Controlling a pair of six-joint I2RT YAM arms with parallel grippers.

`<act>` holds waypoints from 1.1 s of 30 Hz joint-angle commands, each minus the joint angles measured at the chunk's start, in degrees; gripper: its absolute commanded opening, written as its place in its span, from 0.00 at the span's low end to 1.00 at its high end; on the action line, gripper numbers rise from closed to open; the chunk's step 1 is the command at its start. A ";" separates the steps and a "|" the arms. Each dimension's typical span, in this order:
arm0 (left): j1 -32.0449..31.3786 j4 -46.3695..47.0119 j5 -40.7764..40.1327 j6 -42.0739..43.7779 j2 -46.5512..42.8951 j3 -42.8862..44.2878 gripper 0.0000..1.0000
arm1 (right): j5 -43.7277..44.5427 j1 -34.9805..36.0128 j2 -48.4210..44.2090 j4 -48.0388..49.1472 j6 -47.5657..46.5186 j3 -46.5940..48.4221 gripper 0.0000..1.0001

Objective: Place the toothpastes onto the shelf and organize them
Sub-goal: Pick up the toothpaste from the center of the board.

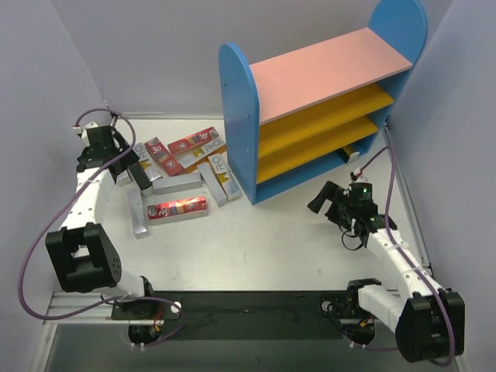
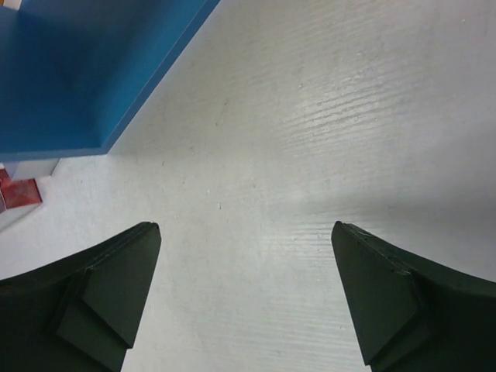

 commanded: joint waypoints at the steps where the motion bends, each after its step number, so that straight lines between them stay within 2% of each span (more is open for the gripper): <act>1: 2.24 1.89 1.32 4.98 8.43 9.39 0.97 | -1.27 1.30 -8.75 -0.95 -5.15 -2.98 1.00; 11: 4.17 -0.83 -3.43 9.56 27.24 27.58 0.97 | -3.73 2.18 -19.14 -6.66 -7.61 -7.38 1.00; 18: 4.35 -3.11 -5.80 11.05 39.27 39.71 0.97 | -5.75 2.44 -18.62 -8.34 -10.42 -5.72 1.00; 25: 4.96 -9.60 -5.36 11.23 50.54 53.68 0.97 | -6.19 2.97 -16.60 -8.42 -11.39 -5.54 1.00; 27: 5.22 -11.28 -4.58 10.53 53.78 58.08 0.94 | -6.28 3.05 -15.55 -8.34 -11.74 -5.45 1.00; 33: 6.28 -15.15 -1.86 9.21 59.59 64.23 0.83 | -7.42 3.14 -12.74 -7.90 -12.89 -4.84 1.00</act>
